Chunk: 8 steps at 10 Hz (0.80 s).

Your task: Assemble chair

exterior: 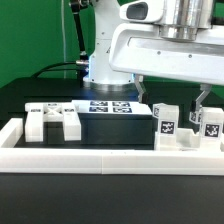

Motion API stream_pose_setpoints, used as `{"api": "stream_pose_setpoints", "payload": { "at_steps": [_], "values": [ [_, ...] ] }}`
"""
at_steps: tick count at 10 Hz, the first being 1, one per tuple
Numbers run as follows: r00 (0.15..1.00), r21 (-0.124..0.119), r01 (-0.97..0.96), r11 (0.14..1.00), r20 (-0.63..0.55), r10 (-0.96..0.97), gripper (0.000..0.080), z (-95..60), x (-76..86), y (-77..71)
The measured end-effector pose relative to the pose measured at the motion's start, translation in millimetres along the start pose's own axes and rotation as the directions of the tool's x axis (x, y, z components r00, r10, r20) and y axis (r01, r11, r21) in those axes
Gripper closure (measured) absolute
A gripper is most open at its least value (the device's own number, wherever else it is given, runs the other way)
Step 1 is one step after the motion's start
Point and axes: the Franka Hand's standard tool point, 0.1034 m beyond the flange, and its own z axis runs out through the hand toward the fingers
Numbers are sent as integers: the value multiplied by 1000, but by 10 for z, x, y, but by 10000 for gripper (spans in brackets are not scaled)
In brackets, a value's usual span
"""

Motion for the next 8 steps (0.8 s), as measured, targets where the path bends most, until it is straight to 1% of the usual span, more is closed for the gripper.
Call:
{"api": "stream_pose_setpoints", "payload": {
  "at_steps": [3,5,7,8],
  "values": [
    [1000,-1,3,1000,1,-3,151,5,-4,-1],
    [993,7,119,993,-25,-119,151,-22,1,-36],
    [971,22,221,975,-102,-218,151,-58,-75,3],
    [966,23,239,971,-105,-235,151,-35,-128,51]
  ]
}}
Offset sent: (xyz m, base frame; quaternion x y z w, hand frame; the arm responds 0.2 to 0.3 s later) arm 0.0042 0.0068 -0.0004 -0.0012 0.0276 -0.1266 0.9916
